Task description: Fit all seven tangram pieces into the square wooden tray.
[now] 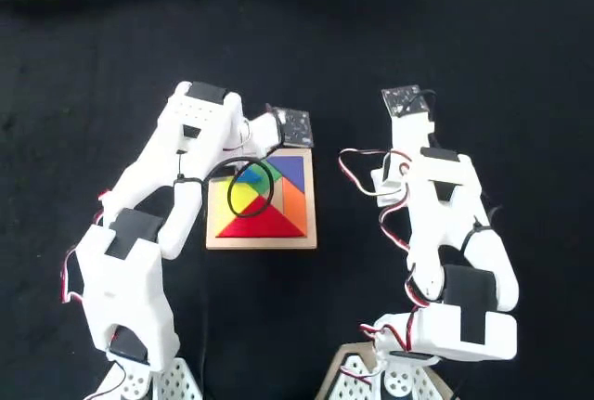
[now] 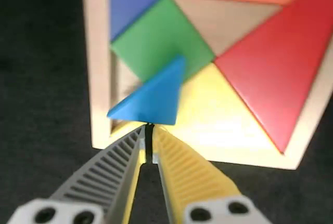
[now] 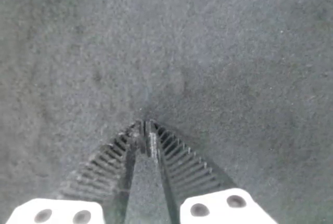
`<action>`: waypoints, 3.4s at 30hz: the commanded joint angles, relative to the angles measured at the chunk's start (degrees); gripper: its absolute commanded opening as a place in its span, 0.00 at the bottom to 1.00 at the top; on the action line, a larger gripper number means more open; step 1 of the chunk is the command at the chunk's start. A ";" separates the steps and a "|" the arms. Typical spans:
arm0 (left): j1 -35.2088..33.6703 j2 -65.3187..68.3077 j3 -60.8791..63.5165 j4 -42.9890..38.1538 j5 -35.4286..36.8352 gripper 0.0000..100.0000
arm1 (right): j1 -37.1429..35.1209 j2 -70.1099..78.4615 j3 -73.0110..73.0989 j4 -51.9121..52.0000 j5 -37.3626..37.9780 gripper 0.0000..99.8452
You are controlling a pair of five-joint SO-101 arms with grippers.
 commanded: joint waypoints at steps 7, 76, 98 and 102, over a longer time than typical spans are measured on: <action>-0.92 -1.93 -2.95 7.82 -4.04 0.03 | 0.53 -1.98 -0.13 -0.97 0.53 0.01; 0.57 6.07 -22.02 9.85 1.41 0.03 | 0.44 -1.98 0.04 -0.97 0.53 0.01; -9.63 0.35 4.35 -21.01 70.86 0.03 | -17.85 22.46 -38.64 21.36 -9.49 0.01; -7.25 0.62 4.44 -18.55 71.21 0.03 | -20.48 28.79 -43.56 21.71 -9.23 0.01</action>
